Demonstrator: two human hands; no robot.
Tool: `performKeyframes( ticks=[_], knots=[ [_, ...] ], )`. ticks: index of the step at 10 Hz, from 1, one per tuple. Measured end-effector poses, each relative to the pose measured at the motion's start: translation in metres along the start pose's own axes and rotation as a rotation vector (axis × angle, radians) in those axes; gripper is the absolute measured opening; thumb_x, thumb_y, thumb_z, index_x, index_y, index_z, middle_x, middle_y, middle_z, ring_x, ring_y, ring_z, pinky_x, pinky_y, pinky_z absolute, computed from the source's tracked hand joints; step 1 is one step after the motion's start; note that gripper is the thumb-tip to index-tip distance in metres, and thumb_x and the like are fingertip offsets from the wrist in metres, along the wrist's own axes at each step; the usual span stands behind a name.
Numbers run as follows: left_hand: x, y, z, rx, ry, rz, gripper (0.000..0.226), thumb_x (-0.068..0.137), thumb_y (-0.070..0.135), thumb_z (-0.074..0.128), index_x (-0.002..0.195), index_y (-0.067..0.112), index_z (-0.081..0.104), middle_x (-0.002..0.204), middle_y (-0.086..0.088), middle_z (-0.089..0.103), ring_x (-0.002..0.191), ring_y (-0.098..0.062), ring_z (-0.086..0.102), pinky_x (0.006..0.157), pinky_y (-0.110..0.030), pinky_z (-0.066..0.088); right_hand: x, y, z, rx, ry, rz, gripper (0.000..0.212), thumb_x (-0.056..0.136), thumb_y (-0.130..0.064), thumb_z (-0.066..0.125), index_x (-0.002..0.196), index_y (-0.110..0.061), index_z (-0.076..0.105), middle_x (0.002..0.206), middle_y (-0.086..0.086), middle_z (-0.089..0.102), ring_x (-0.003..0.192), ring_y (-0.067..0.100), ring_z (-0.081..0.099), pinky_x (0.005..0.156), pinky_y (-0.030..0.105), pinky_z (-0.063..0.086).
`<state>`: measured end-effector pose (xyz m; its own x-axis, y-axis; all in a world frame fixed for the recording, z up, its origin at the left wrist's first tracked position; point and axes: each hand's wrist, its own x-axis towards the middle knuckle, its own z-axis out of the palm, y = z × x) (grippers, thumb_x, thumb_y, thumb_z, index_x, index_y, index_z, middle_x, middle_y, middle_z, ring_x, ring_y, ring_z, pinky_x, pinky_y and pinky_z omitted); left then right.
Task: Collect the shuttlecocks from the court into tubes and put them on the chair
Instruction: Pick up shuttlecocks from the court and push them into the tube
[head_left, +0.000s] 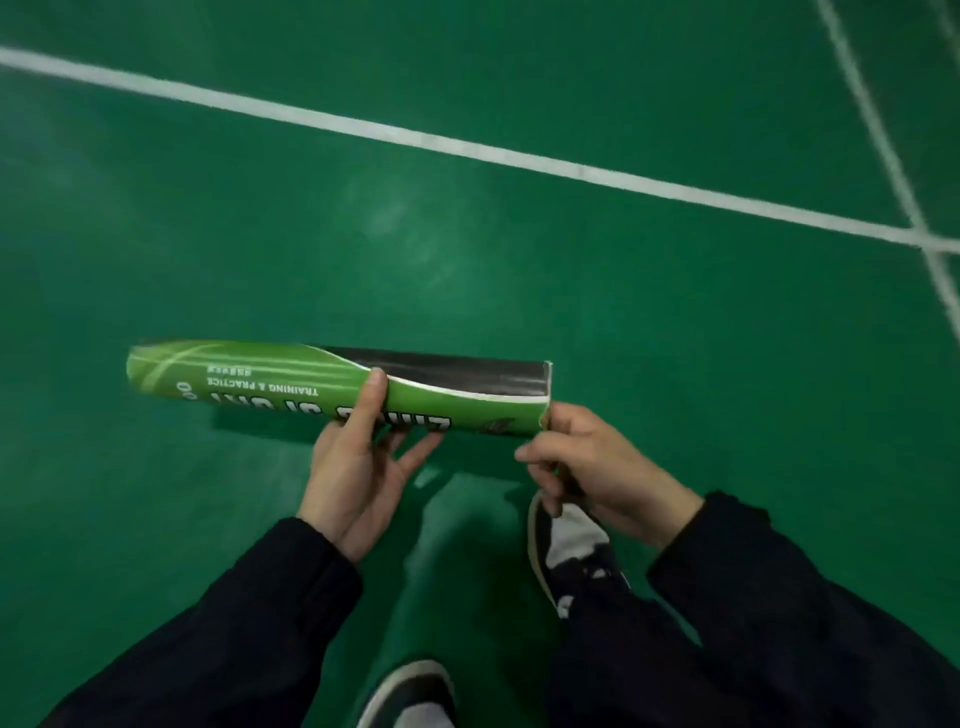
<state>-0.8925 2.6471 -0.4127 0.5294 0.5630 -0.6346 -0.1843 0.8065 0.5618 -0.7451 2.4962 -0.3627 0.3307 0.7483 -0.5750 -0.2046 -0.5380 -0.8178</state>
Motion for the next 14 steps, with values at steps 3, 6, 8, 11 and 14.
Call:
performKeyframes(
  ticks=[3, 6, 8, 11, 14],
  knots=[
    [-0.065, -0.153, 0.166, 0.284, -0.588, -0.367, 0.036, 0.099, 0.038, 0.063, 0.126, 0.015, 0.065, 0.130, -0.011, 0.071, 0.118, -0.024, 0.070, 0.086, -0.042, 0.063, -0.230, 0.064, -0.112, 0.066, 0.706, -0.143, 0.036, 0.094, -0.004, 0.067, 0.127, -0.018, 0.063, 0.100, -0.006, 0.069, 0.054, 0.005, 0.053, 0.045, 0.021, 0.040],
    [-0.140, -0.306, 0.220, 0.566, -0.463, -0.542, 0.047, 0.102, 0.037, 0.055, 0.136, 0.004, 0.058, 0.135, -0.017, 0.064, 0.106, -0.025, 0.066, 0.069, -0.025, 0.062, -0.353, 0.215, -0.138, 0.274, 0.823, -0.026, 0.027, 0.097, 0.001, 0.057, 0.107, -0.020, 0.070, 0.086, -0.016, 0.070, 0.078, -0.007, 0.063, 0.076, 0.015, 0.051],
    [-0.160, -0.403, 0.244, 0.287, -0.298, -1.369, 0.036, 0.106, 0.024, 0.048, 0.120, 0.010, 0.078, 0.142, -0.028, 0.056, 0.131, -0.055, 0.046, 0.100, -0.053, 0.056, -0.412, 0.299, -0.181, 0.536, 0.731, -0.149, 0.045, 0.088, 0.008, 0.051, 0.120, -0.020, 0.067, 0.101, -0.001, 0.071, 0.076, 0.000, 0.065, 0.067, 0.015, 0.052],
    [-0.300, -0.491, 0.314, 0.958, -0.863, -0.511, 0.021, 0.089, 0.029, 0.072, 0.103, 0.014, 0.068, 0.101, -0.004, 0.076, 0.103, -0.023, 0.074, 0.085, -0.044, 0.063, -0.503, 0.360, -0.208, 0.974, 1.127, -0.392, 0.010, 0.097, -0.010, 0.060, 0.102, -0.016, 0.067, 0.092, 0.003, 0.075, 0.048, 0.015, 0.055, 0.045, 0.025, 0.045],
    [-0.305, -0.616, 0.394, 1.142, -1.139, -0.659, 0.033, 0.091, 0.047, 0.070, 0.112, 0.022, 0.067, 0.108, 0.000, 0.070, 0.114, -0.021, 0.069, 0.094, -0.047, 0.058, -0.554, 0.417, -0.245, 1.197, 1.382, -0.439, 0.024, 0.096, -0.028, 0.064, 0.113, -0.011, 0.065, 0.103, 0.001, 0.072, 0.056, 0.015, 0.058, 0.051, 0.025, 0.050]
  ],
)
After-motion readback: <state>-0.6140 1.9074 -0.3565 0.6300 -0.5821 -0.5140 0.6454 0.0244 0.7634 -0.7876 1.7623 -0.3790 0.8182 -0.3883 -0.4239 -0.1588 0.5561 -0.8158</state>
